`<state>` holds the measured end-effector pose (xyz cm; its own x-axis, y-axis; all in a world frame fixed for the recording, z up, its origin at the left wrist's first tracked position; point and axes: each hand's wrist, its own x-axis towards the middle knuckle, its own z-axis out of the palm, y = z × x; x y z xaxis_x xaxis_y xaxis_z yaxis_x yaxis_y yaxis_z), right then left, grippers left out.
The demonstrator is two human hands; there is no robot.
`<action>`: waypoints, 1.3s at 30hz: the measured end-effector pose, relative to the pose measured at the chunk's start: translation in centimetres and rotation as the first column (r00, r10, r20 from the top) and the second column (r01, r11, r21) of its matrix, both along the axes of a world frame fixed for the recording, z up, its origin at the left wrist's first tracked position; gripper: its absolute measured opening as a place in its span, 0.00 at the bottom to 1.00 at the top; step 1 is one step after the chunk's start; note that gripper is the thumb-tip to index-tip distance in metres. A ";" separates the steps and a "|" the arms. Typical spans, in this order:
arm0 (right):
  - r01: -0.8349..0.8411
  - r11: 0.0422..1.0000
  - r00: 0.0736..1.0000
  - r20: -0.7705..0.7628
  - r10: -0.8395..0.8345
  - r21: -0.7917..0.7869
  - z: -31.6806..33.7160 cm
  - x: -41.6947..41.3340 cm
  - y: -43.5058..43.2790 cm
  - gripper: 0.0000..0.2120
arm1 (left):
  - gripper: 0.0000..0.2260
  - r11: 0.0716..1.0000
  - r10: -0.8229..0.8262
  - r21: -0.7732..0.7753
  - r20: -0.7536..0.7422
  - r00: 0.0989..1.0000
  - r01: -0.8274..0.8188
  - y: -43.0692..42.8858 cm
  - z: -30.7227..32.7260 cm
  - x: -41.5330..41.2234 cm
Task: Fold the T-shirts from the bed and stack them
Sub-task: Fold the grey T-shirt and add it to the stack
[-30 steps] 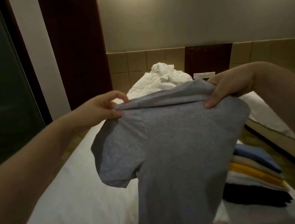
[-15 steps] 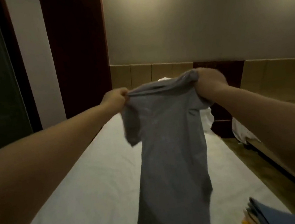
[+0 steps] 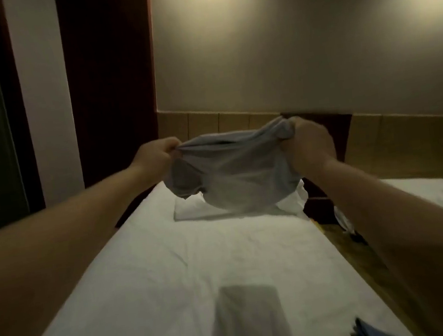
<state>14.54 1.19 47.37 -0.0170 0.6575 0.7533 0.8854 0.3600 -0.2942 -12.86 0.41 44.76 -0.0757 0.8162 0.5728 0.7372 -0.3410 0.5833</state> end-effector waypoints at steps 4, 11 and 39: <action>0.027 0.976 0.999 0.032 -0.020 -0.217 -10.9 1.1 -5.7 0.09 | 0.09 0.973 0.068 -0.221 0.022 0.997 -0.061 -7.1 -12.2 0.7; 0.157 0.820 0.866 0.476 0.154 -0.550 -30.3 4.1 -20.2 0.10 | 0.08 0.821 -0.018 -0.567 -0.147 0.989 -0.070 -23.3 -33.4 3.0; -0.255 0.435 0.921 -0.081 0.380 -0.863 -43.8 5.2 -33.8 0.21 | 0.19 0.555 -0.032 -0.825 0.102 0.994 0.103 -33.5 -48.1 5.0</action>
